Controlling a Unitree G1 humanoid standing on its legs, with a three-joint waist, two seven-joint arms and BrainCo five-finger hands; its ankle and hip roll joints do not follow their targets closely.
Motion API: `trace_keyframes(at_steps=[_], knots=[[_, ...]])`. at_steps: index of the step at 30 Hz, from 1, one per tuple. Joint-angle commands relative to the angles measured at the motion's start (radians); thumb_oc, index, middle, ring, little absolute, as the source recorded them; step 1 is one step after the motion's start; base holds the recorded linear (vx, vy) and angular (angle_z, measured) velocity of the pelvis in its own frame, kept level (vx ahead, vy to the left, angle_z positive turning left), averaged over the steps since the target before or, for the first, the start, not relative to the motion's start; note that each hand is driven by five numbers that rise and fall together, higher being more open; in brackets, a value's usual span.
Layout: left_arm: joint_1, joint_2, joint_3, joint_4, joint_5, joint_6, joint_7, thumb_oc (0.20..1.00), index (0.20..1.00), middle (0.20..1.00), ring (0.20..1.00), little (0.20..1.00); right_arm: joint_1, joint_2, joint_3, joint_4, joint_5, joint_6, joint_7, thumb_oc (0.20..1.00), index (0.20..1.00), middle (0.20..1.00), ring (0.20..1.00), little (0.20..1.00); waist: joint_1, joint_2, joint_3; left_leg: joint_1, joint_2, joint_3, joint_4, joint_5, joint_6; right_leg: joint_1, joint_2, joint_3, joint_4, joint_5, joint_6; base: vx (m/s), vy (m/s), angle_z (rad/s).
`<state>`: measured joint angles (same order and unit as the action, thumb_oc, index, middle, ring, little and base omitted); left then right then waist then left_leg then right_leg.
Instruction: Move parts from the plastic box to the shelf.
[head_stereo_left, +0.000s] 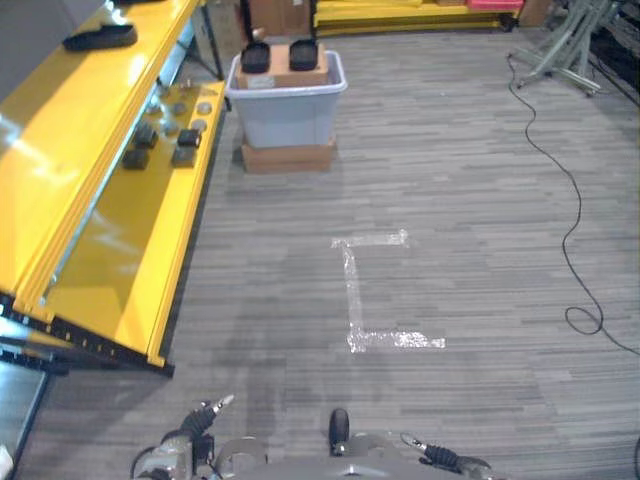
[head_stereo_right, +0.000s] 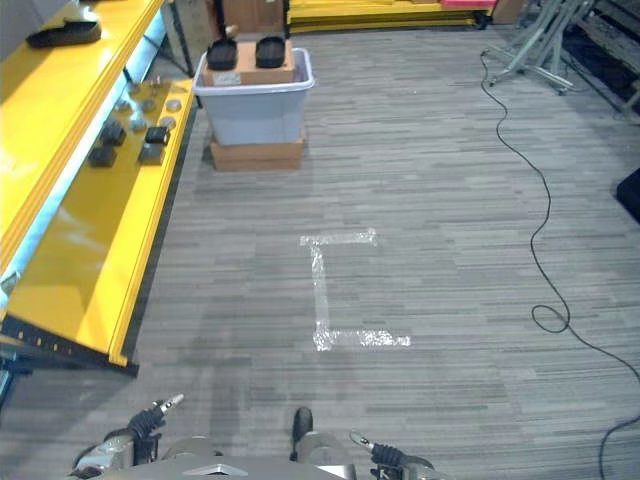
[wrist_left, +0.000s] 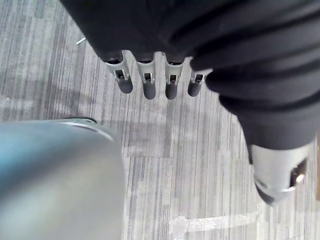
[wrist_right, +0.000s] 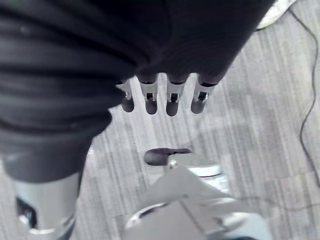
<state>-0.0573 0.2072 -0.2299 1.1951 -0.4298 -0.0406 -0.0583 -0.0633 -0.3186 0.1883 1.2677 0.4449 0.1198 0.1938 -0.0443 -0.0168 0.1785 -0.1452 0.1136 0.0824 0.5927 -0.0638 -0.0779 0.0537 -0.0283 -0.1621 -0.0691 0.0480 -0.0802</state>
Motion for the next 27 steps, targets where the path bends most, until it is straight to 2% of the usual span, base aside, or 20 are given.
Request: trace_keyframes(at_steps=[1,2,3,5,7,8,11,12,14,15,17,19,20,21,22,23,25,26,27], knots=[[-0.061,0.038,-0.002,0.019,0.035,0.003,-0.013,1.0,1.0,1.0,1.0,1.0,-0.017,0.005,-0.007,0.034,-0.031,-0.025,-0.001,1.0,1.0,1.0,1.0,1.0,0.004,-0.025,0.002,-0.005,-0.023,0.06,-0.128,0.078,0.076,-0.027,-0.028,0.019,0.138,-0.092,0.081,0.3,0.071,-0.11],[-0.058,0.036,-0.005,0.023,0.038,0.003,-0.013,1.0,1.0,1.0,1.0,1.0,-0.022,0.005,-0.006,0.033,-0.025,-0.028,-0.001,1.0,1.0,1.0,1.0,1.0,0.012,-0.021,0.005,-0.006,-0.038,0.057,-0.164,0.08,0.076,-0.018,-0.023,0.024,0.135,-0.096,0.084,0.35,0.142,-0.22],[-0.049,0.033,-0.008,0.033,0.043,0.005,-0.012,1.0,1.0,1.0,1.0,1.0,-0.029,0.004,-0.003,0.028,-0.024,-0.033,-0.001,1.0,1.0,1.0,1.0,1.0,0.03,-0.011,0.006,-0.022,-0.07,0.044,-0.258,0.094,0.072,0.0,-0.007,0.038,0.126,-0.102,0.09,0.32,0.162,-0.25],[-0.029,0.032,-0.009,0.047,0.067,0.001,-0.017,1.0,1.0,1.0,1.0,1.0,-0.033,0.0,0.002,0.018,-0.035,-0.036,0.005,1.0,1.0,1.0,1.0,1.0,0.066,0.006,0.018,-0.071,-0.112,0.017,-0.373,0.157,0.05,0.044,0.023,0.065,0.111,-0.117,0.094,0.33,0.167,-0.26],[-0.008,0.033,-0.01,0.064,0.105,-0.007,-0.023,1.0,1.0,1.0,1.0,1.0,-0.035,-0.004,0.011,0.019,-0.05,-0.049,0.011,1.0,1.0,1.0,1.0,1.0,0.103,0.014,0.03,-0.14,-0.125,-0.004,-0.4,0.217,0.032,0.085,0.041,0.085,0.105,-0.138,0.088,0.25,0.137,-0.24],[0.004,0.033,-0.009,0.072,0.111,-0.007,-0.016,1.0,1.0,1.0,1.0,1.0,-0.039,-0.003,0.014,0.023,-0.062,-0.058,0.004,1.0,1.0,1.0,1.0,1.0,0.113,0.011,0.028,-0.134,-0.133,0.013,-0.428,0.18,0.044,0.098,0.041,0.087,0.103,-0.149,0.086,0.2,0.159,-0.53],[0.021,0.035,0.012,0.098,0.117,-0.01,-0.004,1.0,1.0,1.0,1.0,1.0,-0.059,-0.001,0.023,0.039,-0.018,-0.069,-0.005,1.0,1.0,1.0,1.0,1.0,0.129,0.002,0.012,-0.107,-0.137,0.037,-0.43,0.128,0.072,0.119,0.025,0.081,0.124,-0.177,0.099,0.16,0.186,-0.7],[0.02,0.038,0.017,0.102,0.089,-0.013,0.002,1.0,1.0,1.0,1.0,1.0,-0.062,0.005,0.022,0.041,-0.027,-0.107,-0.022,1.0,1.0,1.0,1.0,1.0,0.13,0.0,0.004,-0.086,-0.139,0.04,-0.441,0.113,0.086,0.119,0.021,0.075,0.142,-0.19,0.104,0.14,0.136,-0.48],[0.014,0.043,0.028,0.098,0.063,-0.016,0.017,1.0,1.0,1.0,1.0,1.0,-0.064,0.015,0.025,0.029,-0.067,-0.13,-0.05,1.0,1.0,1.0,1.0,1.0,0.129,0.002,-0.002,-0.049,-0.142,0.043,-0.448,0.091,0.106,0.096,0.006,0.05,0.213,-0.198,0.115,0.17,0.14,-0.37],[0.002,0.049,0.034,0.098,0.048,-0.013,0.024,1.0,1.0,1.0,1.0,1.0,-0.062,0.025,0.03,0.022,-0.096,-0.141,-0.073,1.0,1.0,1.0,1.0,1.0,0.127,0.006,-0.008,-0.026,-0.141,0.046,-0.453,0.076,0.124,0.079,-0.003,0.029,0.287,-0.2,0.119,0.22,0.145,-0.38],[-0.016,0.054,0.032,0.093,0.046,-0.013,0.024,1.0,1.0,1.0,1.0,1.0,-0.064,0.045,0.04,0.018,-0.087,-0.163,-0.123,1.0,1.0,1.0,1.0,1.0,0.124,0.013,-0.014,0.009,-0.139,0.049,-0.464,0.056,0.147,0.016,-0.027,-0.002,0.425,-0.154,0.146,0.17,0.106,-0.3],[-0.031,0.051,0.016,0.085,0.083,-0.014,0.026,1.0,1.0,1.0,1.0,1.0,-0.075,0.061,0.046,0.015,-0.09,-0.184,-0.156,1.0,1.0,1.0,1.0,1.0,0.116,0.024,-0.004,0.054,-0.132,0.043,-0.48,0.038,0.156,-0.066,-0.063,-0.03,0.479,-0.114,0.166,0.13,0.026,-0.09],[-0.034,0.05,0.009,0.082,0.09,-0.017,0.026,1.0,1.0,1.0,1.0,1.0,-0.076,0.064,0.048,0.012,-0.094,-0.191,-0.165,1.0,1.0,1.0,1.0,1.0,0.112,0.026,0.001,0.068,-0.13,0.041,-0.486,0.035,0.154,-0.08,-0.071,-0.039,0.465,-0.11,0.166,0.23,-0.07,0.13],[-0.047,0.049,-0.015,0.068,0.093,-0.024,0.02,1.0,1.0,1.0,1.0,1.0,-0.076,0.072,0.063,-0.003,-0.088,-0.194,-0.185,1.0,1.0,1.0,1.0,1.0,0.096,0.032,0.015,0.107,-0.122,0.037,-0.502,0.031,0.136,-0.092,-0.077,-0.054,0.362,-0.115,0.156,0.33,-0.173,-0.28],[-0.059,0.046,-0.035,0.059,0.085,-0.025,0.022,1.0,1.0,1.0,1.0,1.0,-0.07,0.072,0.072,-0.01,-0.089,-0.188,-0.194,1.0,1.0,1.0,1.0,1.0,0.075,0.018,0.023,0.123,-0.134,0.031,-0.5,0.016,0.127,-0.092,-0.086,-0.043,0.23,-0.071,0.16,0.34,-0.186,-0.39],[-0.062,0.044,-0.038,0.058,0.082,-0.026,0.023,1.0,1.0,1.0,1.0,1.0,-0.069,0.071,0.073,-0.01,-0.091,-0.186,-0.196,1.0,1.0,1.0,1.0,1.0,0.069,0.015,0.025,0.127,-0.138,0.029,-0.498,0.01,0.125,-0.095,-0.089,-0.038,0.202,-0.054,0.164,0.31,-0.175,-0.48],[-0.072,0.039,-0.057,0.053,0.043,-0.024,0.03,1.0,1.0,1.0,1.0,1.0,-0.065,0.067,0.074,-0.006,-0.113,-0.172,-0.195,1.0,1.0,1.0,1.0,1.0,0.034,0.008,0.032,0.159,-0.147,0.016,-0.499,-0.021,0.123,-0.144,-0.105,0.002,0.14,0.017,0.188,0.31,-0.147,0.19],[-0.074,0.039,-0.063,0.051,0.021,-0.028,0.034,1.0,1.0,1.0,1.0,1.0,-0.061,0.068,0.073,-0.002,-0.131,-0.165,-0.194,1.0,1.0,1.0,1.0,1.0,0.015,0.008,0.034,0.182,-0.14,0.013,-0.501,-0.038,0.124,-0.177,-0.108,0.024,0.144,0.036,0.197,0.36,-0.229,0.38],[-0.077,0.037,-0.063,0.051,0.006,-0.032,0.043,1.0,1.0,1.0,1.0,1.0,-0.057,0.066,0.076,0.0,-0.141,-0.16,-0.195,1.0,1.0,1.0,1.0,1.0,0.005,0.01,0.034,0.194,-0.131,0.015,-0.513,-0.039,0.121,-0.173,-0.09,0.033,0.14,0.027,0.188,0.31,-0.231,0.32]])
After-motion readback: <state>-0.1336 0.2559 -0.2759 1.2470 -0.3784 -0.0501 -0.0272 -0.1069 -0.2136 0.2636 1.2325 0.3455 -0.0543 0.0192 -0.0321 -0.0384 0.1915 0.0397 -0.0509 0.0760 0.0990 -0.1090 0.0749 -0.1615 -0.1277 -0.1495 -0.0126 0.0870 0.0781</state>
